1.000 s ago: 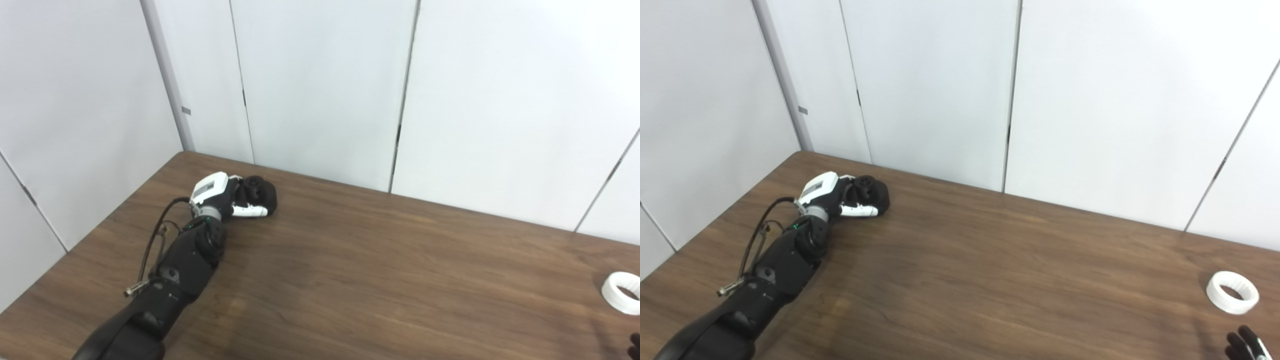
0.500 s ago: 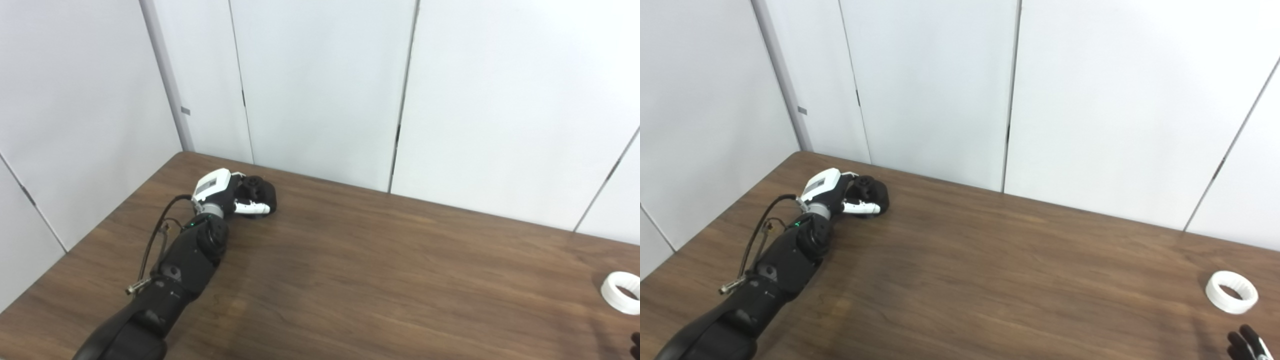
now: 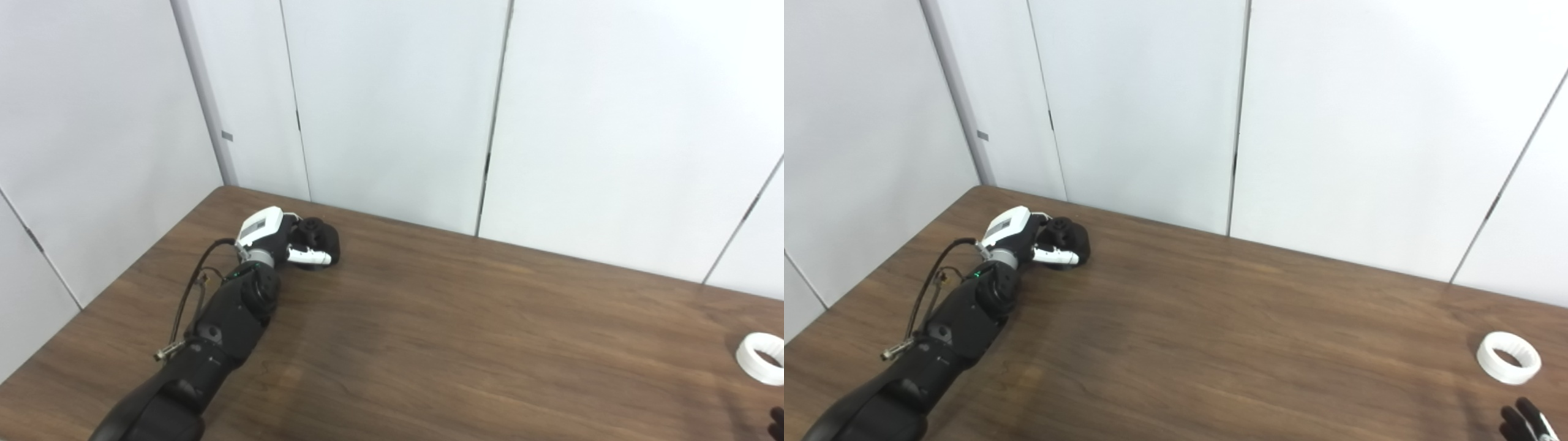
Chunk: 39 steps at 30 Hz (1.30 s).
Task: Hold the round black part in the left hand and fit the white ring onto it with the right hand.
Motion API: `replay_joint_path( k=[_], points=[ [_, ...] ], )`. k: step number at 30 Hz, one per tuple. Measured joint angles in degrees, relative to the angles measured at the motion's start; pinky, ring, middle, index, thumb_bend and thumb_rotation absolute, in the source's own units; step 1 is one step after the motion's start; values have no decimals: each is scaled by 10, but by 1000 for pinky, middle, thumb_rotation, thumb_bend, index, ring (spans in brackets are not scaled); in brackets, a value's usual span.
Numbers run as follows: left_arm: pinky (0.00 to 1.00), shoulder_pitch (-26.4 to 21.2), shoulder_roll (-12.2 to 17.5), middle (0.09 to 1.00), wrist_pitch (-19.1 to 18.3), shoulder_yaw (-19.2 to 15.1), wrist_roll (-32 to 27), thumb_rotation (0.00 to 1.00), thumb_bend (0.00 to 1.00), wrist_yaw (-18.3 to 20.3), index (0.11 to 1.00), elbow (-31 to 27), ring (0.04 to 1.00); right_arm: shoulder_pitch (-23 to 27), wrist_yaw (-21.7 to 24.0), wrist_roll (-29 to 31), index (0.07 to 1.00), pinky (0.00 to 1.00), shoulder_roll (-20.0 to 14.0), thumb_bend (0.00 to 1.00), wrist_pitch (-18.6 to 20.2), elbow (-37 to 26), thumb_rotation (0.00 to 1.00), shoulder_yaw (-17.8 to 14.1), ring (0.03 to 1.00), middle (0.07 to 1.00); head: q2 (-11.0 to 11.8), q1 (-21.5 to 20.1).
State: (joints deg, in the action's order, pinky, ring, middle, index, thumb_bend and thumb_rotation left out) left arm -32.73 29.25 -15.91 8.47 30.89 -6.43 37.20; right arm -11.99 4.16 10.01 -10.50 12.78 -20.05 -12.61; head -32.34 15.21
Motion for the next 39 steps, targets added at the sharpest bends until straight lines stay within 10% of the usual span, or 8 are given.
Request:
replay_joint_path(
  k=[9, 11, 14, 28, 39],
  points=[
    [1000, -1, 0, 837, 3, -1, -5, 239, 944, -3, 589, 1, 927, 0, 0, 1, 932, 979, 0, 672, 0, -6, 990, 0, 948, 921, -3, -1],
    [996, -1, 0, 823, 5, 1, -3, 103, 613, -6, 508, 1, 923, 0, 0, 2, 930, 969, 0, 680, 0, -10, 988, 0, 948, 919, -4, -2],
    [944, -1, -1, 780, 11, 2, -3, 56, 534, -18, 482, 1, 898, 0, 0, 5, 930, 968, 0, 677, 1, -13, 994, 0, 947, 918, -4, -2],
    [805, -4, -5, 727, 32, 2, -13, 46, 524, -20, 478, 8, 803, -1, -2, 8, 927, 966, 1, 647, 10, -23, 999, 0, 950, 921, -18, -20],
    [742, 79, -2, 725, -9, 11, -11, 49, 523, 70, 480, -201, 794, -1, -5, 22, 1000, 1000, 6, 543, 51, -50, 1000, 16, 1000, 1000, -40, -76]
  ],
)
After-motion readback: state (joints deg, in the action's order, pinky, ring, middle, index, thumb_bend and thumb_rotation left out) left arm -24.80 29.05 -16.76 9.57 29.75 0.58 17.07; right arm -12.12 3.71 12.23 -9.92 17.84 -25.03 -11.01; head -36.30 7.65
